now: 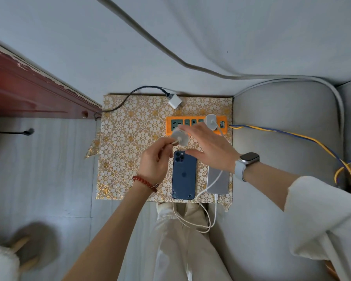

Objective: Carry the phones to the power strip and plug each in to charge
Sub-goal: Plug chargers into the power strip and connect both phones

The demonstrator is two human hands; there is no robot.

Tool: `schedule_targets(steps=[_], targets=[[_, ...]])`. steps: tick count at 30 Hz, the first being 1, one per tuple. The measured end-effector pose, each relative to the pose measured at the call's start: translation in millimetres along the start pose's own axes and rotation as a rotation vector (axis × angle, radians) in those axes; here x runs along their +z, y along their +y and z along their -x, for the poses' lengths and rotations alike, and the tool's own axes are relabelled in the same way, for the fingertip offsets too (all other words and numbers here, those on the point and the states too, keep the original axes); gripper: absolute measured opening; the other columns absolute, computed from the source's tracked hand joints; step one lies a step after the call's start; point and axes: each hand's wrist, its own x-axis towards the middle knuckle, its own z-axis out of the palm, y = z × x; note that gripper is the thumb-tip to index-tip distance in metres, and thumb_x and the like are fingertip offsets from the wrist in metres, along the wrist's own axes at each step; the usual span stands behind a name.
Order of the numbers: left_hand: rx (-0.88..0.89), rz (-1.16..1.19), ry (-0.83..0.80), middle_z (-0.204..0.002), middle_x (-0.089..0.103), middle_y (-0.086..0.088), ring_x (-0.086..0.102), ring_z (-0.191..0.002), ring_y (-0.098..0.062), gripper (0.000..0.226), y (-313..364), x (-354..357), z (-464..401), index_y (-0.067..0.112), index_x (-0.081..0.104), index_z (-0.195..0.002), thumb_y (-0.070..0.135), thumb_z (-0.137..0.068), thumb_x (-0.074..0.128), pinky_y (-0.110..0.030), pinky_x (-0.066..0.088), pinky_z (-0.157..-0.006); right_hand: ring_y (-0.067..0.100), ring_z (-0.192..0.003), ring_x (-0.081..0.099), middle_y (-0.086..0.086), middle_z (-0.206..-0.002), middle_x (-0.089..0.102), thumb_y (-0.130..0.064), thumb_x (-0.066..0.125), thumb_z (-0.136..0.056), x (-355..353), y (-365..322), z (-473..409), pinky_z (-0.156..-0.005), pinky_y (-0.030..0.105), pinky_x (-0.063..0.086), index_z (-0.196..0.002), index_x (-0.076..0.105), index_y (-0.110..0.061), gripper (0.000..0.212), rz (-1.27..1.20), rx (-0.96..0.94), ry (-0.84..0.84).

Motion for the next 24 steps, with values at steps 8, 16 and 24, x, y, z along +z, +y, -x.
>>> schedule_targets(steps=[8, 16, 24], targets=[[0.008, -0.069, -0.033, -0.065, 0.051, 0.022, 0.051, -0.055, 0.014, 0.015, 5, -1, -3, 0.005, 0.066, -0.095, 0.007, -0.088, 0.053, 0.001, 0.034, -0.05, 0.021, -0.093, 0.053, 0.008, -0.118, 0.048, -0.021, 0.065, -0.08, -6, -3, -11, -0.059, 0.025, 0.044, -0.116, 0.046, -0.014, 0.041, 0.036, -0.097, -0.007], [-0.272, -0.023, -0.083, -0.058, 0.052, 0.006, 0.047, -0.054, -0.015, 0.015, -25, -18, 4, 0.009, 0.065, -0.088, 0.017, -0.088, 0.052, -0.028, 0.042, -0.051, 0.018, -0.089, 0.05, 0.011, -0.119, 0.051, -0.018, 0.07, -0.076, -37, 35, -34, -0.068, 0.028, 0.043, -0.116, 0.043, -0.011, 0.049, -0.143, 0.267, 0.233], [-0.356, -0.047, 0.29, -0.059, 0.052, 0.008, 0.046, -0.05, -0.01, 0.017, -34, -25, -25, 0.012, 0.064, -0.091, 0.017, -0.091, 0.048, -0.018, 0.04, -0.045, 0.025, -0.098, 0.056, 0.008, -0.113, 0.061, -0.026, 0.078, -0.067, -21, 30, -40, -0.082, 0.04, 0.048, -0.115, 0.05, -0.013, 0.057, -0.1, 0.316, 0.115]])
